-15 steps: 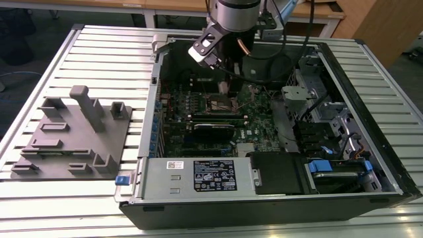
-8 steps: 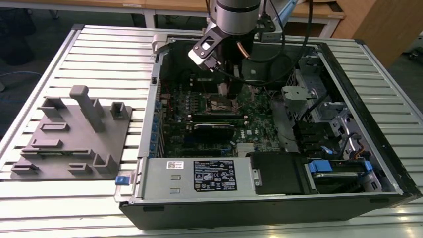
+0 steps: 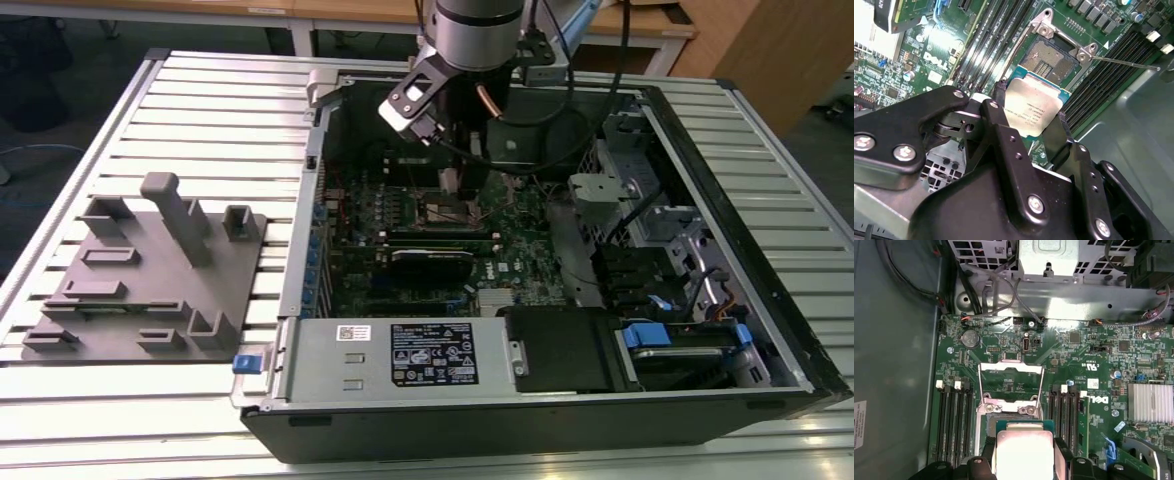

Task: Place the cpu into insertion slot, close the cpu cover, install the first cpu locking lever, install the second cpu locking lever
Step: 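Place the cpu into insertion slot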

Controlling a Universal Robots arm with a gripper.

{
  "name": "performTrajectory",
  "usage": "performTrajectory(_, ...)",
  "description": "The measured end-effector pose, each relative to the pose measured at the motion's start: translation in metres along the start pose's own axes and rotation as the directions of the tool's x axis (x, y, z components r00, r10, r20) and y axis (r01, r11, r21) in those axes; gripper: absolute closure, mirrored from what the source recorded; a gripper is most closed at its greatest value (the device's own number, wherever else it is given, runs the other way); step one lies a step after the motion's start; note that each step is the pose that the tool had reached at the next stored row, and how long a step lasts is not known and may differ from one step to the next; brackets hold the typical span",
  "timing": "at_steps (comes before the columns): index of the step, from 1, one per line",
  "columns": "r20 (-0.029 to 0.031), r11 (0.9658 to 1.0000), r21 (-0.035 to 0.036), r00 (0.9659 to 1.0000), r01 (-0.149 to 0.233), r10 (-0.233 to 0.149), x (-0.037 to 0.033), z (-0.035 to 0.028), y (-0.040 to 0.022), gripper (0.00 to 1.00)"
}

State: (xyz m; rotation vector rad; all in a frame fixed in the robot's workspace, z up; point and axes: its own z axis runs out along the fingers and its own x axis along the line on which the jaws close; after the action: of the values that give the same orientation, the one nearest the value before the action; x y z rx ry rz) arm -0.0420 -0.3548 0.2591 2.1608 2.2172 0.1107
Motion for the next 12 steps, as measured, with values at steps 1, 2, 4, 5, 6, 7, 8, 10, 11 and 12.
performTrajectory(1, 0.0005, 1.0000, 0.0000, 1.0000, -0.005, 0.005, 0.0000, 0.0004, -0.0003, 0.46)
performTrajectory(2, 0.0013, 0.9999, -0.0002, 0.9999, -0.015, 0.015, 0.0001, 0.0012, -0.0004, 0.46)
performTrajectory(4, 0.0031, 0.9993, -0.0007, 0.9993, -0.037, 0.037, 0.0001, 0.0027, -0.0006, 0.46)
performTrajectory(5, 0.0040, 0.9989, -0.0008, 0.9989, -0.047, 0.047, 0.0001, 0.0029, -0.0006, 0.46)
performTrajectory(6, 0.0042, 0.9988, -0.0009, 0.9988, -0.050, 0.050, 0.0002, 0.0030, -0.0007, 0.46)
performTrajectory(7, 0.0043, 0.9988, -0.0008, 0.9988, -0.050, 0.050, 0.0001, 0.0030, -0.0007, 0.46)
performTrajectory(8, 0.0024, 0.9988, -0.0009, 0.9987, -0.050, 0.050, 0.0002, 0.0033, -0.0008, 0.46)
performTrajectory(10, -0.0089, 0.9987, -0.0007, 0.9987, -0.051, 0.051, 0.0003, 0.0041, -0.0011, 0.46)
performTrajectory(11, -0.0145, 0.9987, -0.0005, 0.9986, -0.051, 0.051, 0.0003, 0.0044, -0.0012, 0.46)
performTrajectory(12, -0.0154, 0.9987, -0.0006, 0.9986, -0.052, 0.052, 0.0003, 0.0048, -0.0012, 0.46)
